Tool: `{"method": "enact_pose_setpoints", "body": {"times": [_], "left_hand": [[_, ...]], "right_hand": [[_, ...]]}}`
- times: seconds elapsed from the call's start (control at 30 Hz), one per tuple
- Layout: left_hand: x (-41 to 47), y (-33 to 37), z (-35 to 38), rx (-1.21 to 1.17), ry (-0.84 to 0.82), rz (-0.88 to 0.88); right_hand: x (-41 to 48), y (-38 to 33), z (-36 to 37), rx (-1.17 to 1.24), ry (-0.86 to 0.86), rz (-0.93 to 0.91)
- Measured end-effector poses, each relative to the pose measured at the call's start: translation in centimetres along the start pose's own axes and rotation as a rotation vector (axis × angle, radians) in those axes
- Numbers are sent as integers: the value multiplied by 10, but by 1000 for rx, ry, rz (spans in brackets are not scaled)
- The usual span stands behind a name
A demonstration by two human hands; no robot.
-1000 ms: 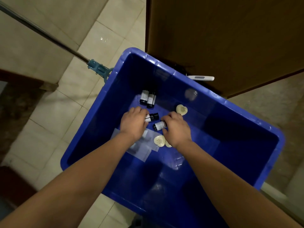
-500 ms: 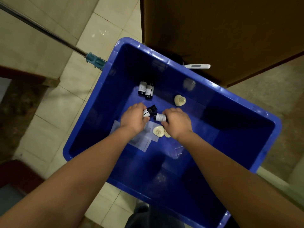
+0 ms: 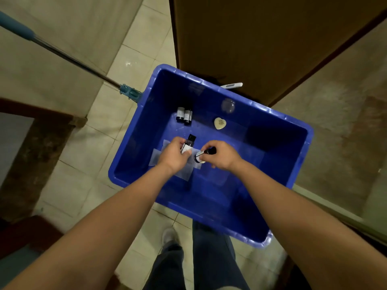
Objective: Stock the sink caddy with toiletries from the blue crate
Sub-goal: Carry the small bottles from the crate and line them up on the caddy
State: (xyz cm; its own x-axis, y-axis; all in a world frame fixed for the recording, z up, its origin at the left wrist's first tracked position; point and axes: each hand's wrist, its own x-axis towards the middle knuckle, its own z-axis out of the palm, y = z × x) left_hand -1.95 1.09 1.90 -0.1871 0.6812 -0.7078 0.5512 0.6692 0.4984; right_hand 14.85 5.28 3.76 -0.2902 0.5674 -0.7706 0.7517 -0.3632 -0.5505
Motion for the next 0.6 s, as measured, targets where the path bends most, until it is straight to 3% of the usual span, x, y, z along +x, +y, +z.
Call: {"method": "enact_pose_setpoints", "body": {"times": [0.6], "left_hand": [[-183,24,-62,-477,-248,192]], "right_hand": [[-213,-38,54,596,358,-9]]}}
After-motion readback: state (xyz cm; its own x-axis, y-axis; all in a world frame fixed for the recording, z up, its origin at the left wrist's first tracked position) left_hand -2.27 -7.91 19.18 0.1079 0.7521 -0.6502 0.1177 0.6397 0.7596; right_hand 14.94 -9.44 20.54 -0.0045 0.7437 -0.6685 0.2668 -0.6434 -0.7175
